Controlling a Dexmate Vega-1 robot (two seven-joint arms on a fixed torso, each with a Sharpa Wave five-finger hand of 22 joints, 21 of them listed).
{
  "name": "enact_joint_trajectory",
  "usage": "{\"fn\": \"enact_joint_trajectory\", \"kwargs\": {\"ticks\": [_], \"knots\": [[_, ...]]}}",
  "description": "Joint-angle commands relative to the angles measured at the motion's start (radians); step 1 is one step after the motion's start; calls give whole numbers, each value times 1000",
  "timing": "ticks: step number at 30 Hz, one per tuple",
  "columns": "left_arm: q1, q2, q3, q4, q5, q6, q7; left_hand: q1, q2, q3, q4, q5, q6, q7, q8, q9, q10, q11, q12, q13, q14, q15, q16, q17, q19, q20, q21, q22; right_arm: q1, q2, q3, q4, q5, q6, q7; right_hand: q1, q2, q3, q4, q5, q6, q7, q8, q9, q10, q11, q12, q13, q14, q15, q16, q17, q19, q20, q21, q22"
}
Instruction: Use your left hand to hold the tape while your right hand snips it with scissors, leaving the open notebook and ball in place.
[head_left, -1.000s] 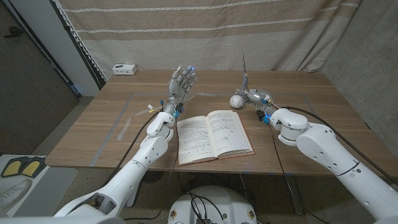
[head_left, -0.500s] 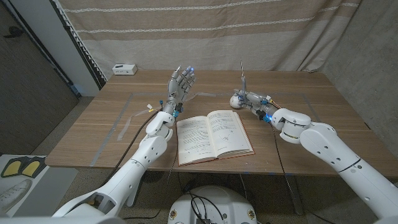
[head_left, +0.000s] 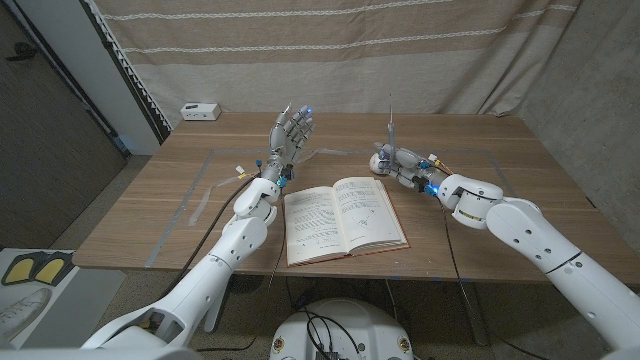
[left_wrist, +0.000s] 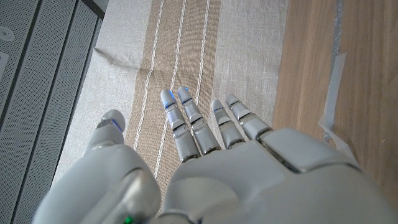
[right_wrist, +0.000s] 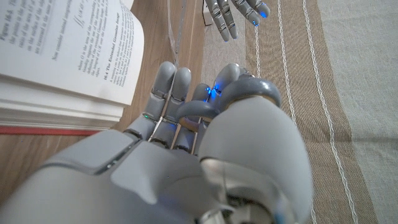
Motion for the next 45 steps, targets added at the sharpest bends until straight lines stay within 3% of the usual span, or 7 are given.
{"fn": "enact_joint_trajectory", "kwargs": {"ticks": [1, 7, 18, 20, 39, 45], "knots": [[2, 4, -1, -8, -2, 13, 12, -3, 3, -3, 0, 3, 13, -1, 4, -1, 13, 2, 6, -1, -2, -165, 4, 1, -5, -87, 0, 3, 18, -18, -14, 35, 85, 11, 82, -20, -6, -20, 3, 15, -22, -4, 26, 25, -25, 1, 59, 64, -9, -148, 18, 9, -5, -76, 16, -20], [3, 3, -2, -5, -2, 14, 21, -2, 4, -6, 0, 4, 22, -1, 4, -2, 16, 2, 6, -1, -1, -165, 5, 1, -4, -89, 0, 3, 35, -24, -26, 65, 88, 31, 156, -84, -31, -62, 27, 26, -107, 8, 43, 52, -105, 25, 69, 32, -80, -132, 13, 0, -44, -58, 16, -61], [3, 0, -5, 0, 1, 11, 31, 0, 6, -9, 0, 5, 39, 1, 7, -5, 27, 2, 8, -1, 1, -165, 6, 1, -3, -91, 0, 3, 50, -30, -37, 92, 97, 44, 211, -184, -57, -115, 62, 41, -243, 32, 61, 72, -207, 71, 84, 38, -160, -92, 6, -11, -84, -38, 3, -124], [3, 0, -4, 0, 6, 9, 34, 0, 7, -9, 0, 5, 41, 2, 7, -5, 31, 2, 9, 0, 1, -165, 6, 1, -2, -93, 0, 3, 53, -30, -38, 99, 101, 44, 226, -189, -59, -119, 62, 48, -259, 41, 66, 75, -224, 86, 85, 37, -174, -83, 4, -13, -90, -33, 0, -133], [25, 19, -19, -30, 21, 3, 74, 3, 9, -18, 0, 5, 36, 7, -6, -10, 46, 2, 8, -2, 0, -166, 6, 1, -2, -97, -1, 3, 88, -41, -53, 137, 109, 30, 307, -226, -62, -140, 70, 79, -337, 77, 75, 55, -269, 127, 90, 12, -210, -49, -1, -32, -83, -32, -9, -175], [29, 33, -25, -40, 36, -2, 88, 3, 9, -22, 0, 6, 18, 10, -18, -11, 34, 3, 0, -4, -3, -166, 5, 1, -3, -96, -1, 3, 93, -47, -56, 145, 108, 30, 340, -237, -58, -146, 70, 90, -379, 93, 43, 0, -280, 141, 101, 13, -219, -34, 13, -20, -77, -27, -12, -186]]}}
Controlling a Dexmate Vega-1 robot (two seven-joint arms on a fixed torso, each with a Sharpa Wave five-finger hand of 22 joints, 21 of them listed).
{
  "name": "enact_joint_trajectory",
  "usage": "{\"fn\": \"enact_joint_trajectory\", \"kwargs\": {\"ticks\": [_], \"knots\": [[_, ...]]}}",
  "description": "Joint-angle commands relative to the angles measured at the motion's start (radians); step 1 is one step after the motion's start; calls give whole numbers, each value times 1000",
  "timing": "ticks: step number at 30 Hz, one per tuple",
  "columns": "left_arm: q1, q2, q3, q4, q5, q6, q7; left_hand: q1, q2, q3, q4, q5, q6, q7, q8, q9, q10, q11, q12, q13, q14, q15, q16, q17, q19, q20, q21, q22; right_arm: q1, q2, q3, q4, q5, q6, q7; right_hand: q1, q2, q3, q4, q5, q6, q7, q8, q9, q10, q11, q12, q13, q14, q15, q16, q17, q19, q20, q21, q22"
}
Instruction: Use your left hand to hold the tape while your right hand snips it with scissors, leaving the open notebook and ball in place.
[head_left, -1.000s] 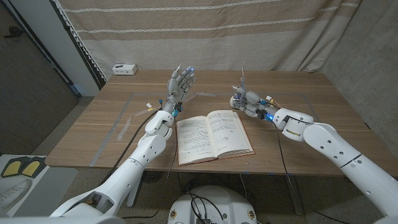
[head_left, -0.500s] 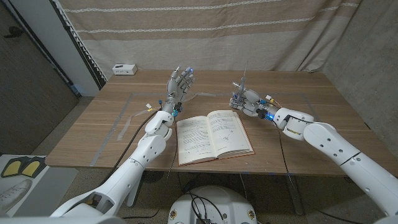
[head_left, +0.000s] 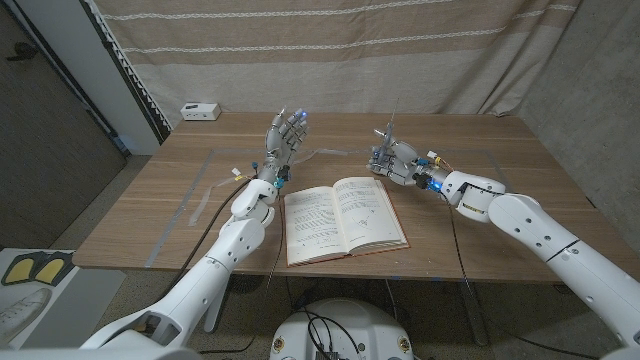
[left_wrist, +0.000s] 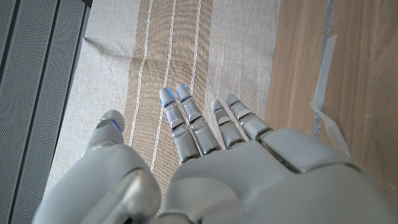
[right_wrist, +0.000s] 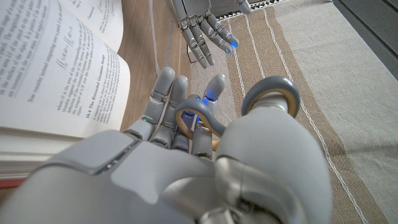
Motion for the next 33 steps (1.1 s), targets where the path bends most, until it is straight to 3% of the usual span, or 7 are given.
{"fn": "enact_joint_trajectory", "kwargs": {"ticks": [1, 5, 8, 16, 21, 33], "knots": [[9, 23, -10, -18, 22, -10, 20, 3, 9, -6, 3, 6, -9, 3, -8, 2, -2, 3, -7, 1, -3, -166, 5, 1, -3, -96, -1, 3, 14, -12, -8, 17, -1, -8, 57, -14, 3, -13, -1, 10, -29, 7, -24, -38, -9, 8, 13, 9, -14, -40, 15, 19, 11, -33, -3, -3], [13, 34, -12, -31, 42, -15, 39, 4, 10, -10, 4, 7, 24, 9, 1, 2, 0, 2, -6, 2, -3, -165, 5, 1, -3, -95, -2, 3, 9, -16, -3, 16, 6, -11, 63, -31, 1, -21, 5, 12, -29, 20, -33, -62, -14, 17, 13, 4, -16, -30, 14, 13, 11, -31, -5, -6], [14, 44, -13, -38, 56, -17, 47, 8, 10, -16, 3, 8, -39, 2, -31, 2, -6, 2, -13, 1, -3, -165, 5, 1, -2, -95, -2, 3, 5, -20, 0, 12, 4, -8, 66, -47, -1, -28, 10, 14, -24, 24, -40, -84, -14, 24, 17, 4, -18, -21, 15, 12, 12, -30, -8, -7], [16, 80, -25, -44, 112, -37, 79, 10, 10, -25, 3, 10, -90, 1, -58, 4, -42, 5, -31, 0, -5, -165, 5, 1, -1, -90, -2, 3, 8, -25, -2, 11, 2, -9, 80, -90, -1, -45, 27, 14, -40, 42, -70, -126, -30, 46, 11, -8, -31, -8, 6, -3, 14, -22, -16, -10], [14, 115, -31, -47, 163, -53, 88, 10, 10, -36, 5, 11, -137, 7, -82, 7, -105, 10, -50, 3, -17, -164, 1, 1, -8, -88, -4, 4, 6, -28, -1, 7, 1, -9, 77, -92, -1, -47, 26, 16, -38, 43, -80, -145, -34, 49, 12, -10, -34, -6, 4, -10, 15, -21, -21, -11], [75, 206, -81, -137, 307, -22, 262, 8, 13, -41, 7, 11, -121, 17, -76, 8, -105, 8, -45, 6, -18, -164, 2, 1, -5, -85, -3, 4, 4, -31, 4, 6, 9, -10, 88, -78, 7, -43, 16, 22, -40, 39, -81, -145, -36, 49, 13, -15, -28, -12, 0, -26, 23, -23, -29, -12]]}}
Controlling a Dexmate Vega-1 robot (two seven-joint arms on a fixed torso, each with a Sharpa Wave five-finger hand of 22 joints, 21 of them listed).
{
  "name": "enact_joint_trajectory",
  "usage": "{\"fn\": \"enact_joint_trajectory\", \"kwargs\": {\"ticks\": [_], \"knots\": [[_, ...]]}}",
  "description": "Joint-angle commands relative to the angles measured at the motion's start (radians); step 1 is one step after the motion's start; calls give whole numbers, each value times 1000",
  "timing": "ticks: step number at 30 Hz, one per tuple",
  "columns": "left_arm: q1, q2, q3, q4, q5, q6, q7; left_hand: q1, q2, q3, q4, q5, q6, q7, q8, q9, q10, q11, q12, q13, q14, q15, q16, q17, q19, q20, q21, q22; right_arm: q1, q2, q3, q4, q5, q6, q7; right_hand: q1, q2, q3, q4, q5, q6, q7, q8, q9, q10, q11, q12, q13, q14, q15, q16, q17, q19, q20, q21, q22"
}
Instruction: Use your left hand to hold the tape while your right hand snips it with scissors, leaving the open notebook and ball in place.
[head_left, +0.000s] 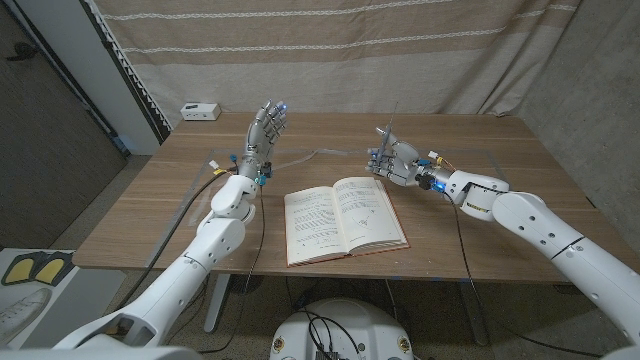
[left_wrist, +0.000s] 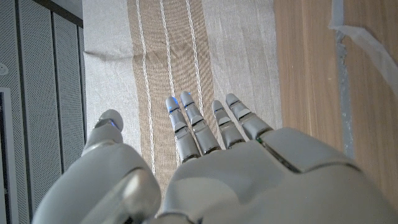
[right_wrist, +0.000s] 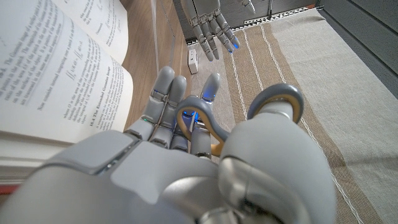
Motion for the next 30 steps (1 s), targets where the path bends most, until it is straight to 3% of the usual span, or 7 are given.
{"fn": "enact_joint_trajectory", "kwargs": {"ticks": [1, 14, 17, 30], "knots": [[50, 87, -41, -78, 147, 22, 151, 5, 9, -3, 0, 4, 16, 6, 2, 2, 3, -4, 4, 3, -2, -171, 3, 1, -4, -85, -3, 2, 0, -4, 2, 0, 6, -1, 17, 11, 7, -5, -8, 7, 2, -2, -5, 2, 3, 5, 3, 0, 5, -12, -3, -3, 10, -18, -4, 3], [90, 147, -69, -143, 235, 120, 253, 11, 13, -4, -1, 4, 34, 21, 8, 3, 2, 3, 7, 5, 3, -170, 5, 0, 3, -79, 0, 2, 15, 15, -8, 30, 5, 18, 77, 27, 6, -6, -19, 12, -2, -6, -13, -11, -4, 1, 0, -9, 0, -13, -17, -12, 15, -23, -14, 2], [89, 127, -80, -124, 157, 96, 194, 12, 15, -5, -1, 3, 36, 24, 8, 3, 1, 3, 7, 5, 3, -169, 5, 0, 3, -78, 0, 2, 17, 14, -9, 31, 1, 20, 85, 29, 6, -7, -21, 13, -3, -6, -12, -9, -5, 1, 2, -7, -2, -10, -19, -11, 17, -23, -16, 2], [59, 182, -44, -147, 241, 185, 210, 28, 23, -1, -5, 4, 23, 25, 2, 4, -3, 5, 7, 5, 20, -162, 10, 0, 7, -74, 1, 1, 19, 13, -8, 29, -2, 21, 92, 38, 13, -8, -25, 19, -4, -6, -18, -16, -7, 3, -3, -22, 6, -12, -32, -17, 23, -25, -27, 2]]}}
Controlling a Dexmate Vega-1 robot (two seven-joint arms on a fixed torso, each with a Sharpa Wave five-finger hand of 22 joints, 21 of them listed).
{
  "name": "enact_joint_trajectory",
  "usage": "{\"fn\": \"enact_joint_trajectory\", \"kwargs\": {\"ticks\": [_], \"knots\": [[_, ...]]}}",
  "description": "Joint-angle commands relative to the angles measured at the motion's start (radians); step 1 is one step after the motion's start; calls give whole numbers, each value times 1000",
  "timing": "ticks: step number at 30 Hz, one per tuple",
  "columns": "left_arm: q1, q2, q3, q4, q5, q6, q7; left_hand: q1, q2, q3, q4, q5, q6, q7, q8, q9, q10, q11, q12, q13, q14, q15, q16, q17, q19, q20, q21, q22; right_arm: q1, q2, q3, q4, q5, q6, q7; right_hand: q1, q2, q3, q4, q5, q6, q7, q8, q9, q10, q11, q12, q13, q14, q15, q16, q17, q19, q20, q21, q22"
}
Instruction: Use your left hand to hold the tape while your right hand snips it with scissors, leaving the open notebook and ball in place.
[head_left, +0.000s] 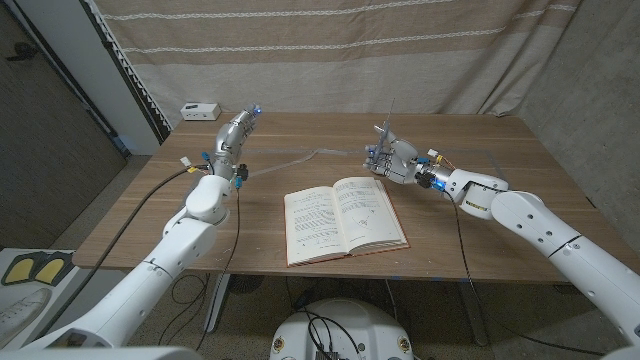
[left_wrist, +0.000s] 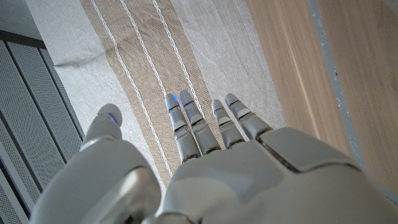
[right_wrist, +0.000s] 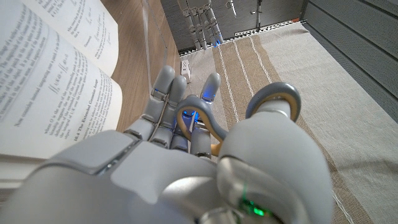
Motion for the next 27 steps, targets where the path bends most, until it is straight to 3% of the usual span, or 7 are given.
{"fn": "enact_joint_trajectory", "kwargs": {"ticks": [1, 8, 12, 17, 23, 27], "knots": [[-19, 53, 23, -23, 65, 78, 12, 12, 7, 0, -6, 4, -6, 3, -5, 4, -4, 7, 3, 5, 17, -158, 11, 0, 7, -72, 1, 2, 1, -1, -1, -1, -9, 6, 13, 8, 5, -5, -7, 5, 0, -1, -3, 0, -3, 0, -3, -4, 6, -10, 2, 7, 12, -25, -5, 2], [-16, 82, 44, -58, 174, 137, 87, 43, 23, 12, -13, 4, -17, -5, -11, 5, -45, 19, -8, 7, 34, -155, 13, 0, 4, -61, -1, 1, 0, 0, -1, 0, -11, 10, 16, 10, 7, -7, -8, 7, 0, 1, -5, -2, -3, 0, -1, -5, 5, -11, -6, 3, 14, -26, -10, 2], [-18, 104, 63, -68, 224, 172, 92, 62, 25, 18, -16, 2, -58, -22, -27, 6, -86, 25, -14, 9, 38, -145, 12, 2, -5, -23, -4, 2, -5, 2, 1, 0, -9, 14, 13, 9, 11, -7, -8, 8, -2, -1, -5, 0, -6, 2, 2, -1, 6, -12, -6, 5, 16, -26, -13, 2], [-35, 119, 79, -56, 283, 186, 102, 82, 20, 20, -19, 1, -146, -32, -57, 5, -83, 16, -3, 11, 43, -147, 12, 4, -4, -21, -3, 2, -5, 0, 1, 0, -11, 15, 21, 15, 12, -7, -11, 9, -3, -1, -11, -9, -6, 2, -1, -8, 6, -12, -8, 5, 17, -25, -17, 3], [-68, 133, 98, -27, 330, 202, 87, 94, 17, 21, -18, 0, -199, 15, -63, 2, -74, 9, 3, 9, 41, -153, 10, 5, -6, -22, -3, 3, -7, -3, 2, -2, -11, 17, 27, 12, 14, -9, -10, 9, -4, 1, -14, -11, -7, 7, 0, -9, 8, -12, -11, 4, 18, -25, -21, 3], [-81, 125, 101, -10, 311, 192, 59, 95, 14, 18, -15, -1, -170, -11, -45, 1, -85, 16, 1, 9, 42, -148, 11, 6, -7, -22, -3, 3, -11, -4, 5, -6, -10, 20, 24, 13, 14, -12, -11, 9, -3, 2, -22, -25, -1, 8, -5, -22, 12, -14, -15, 1, 22, -26, -24, 3]]}}
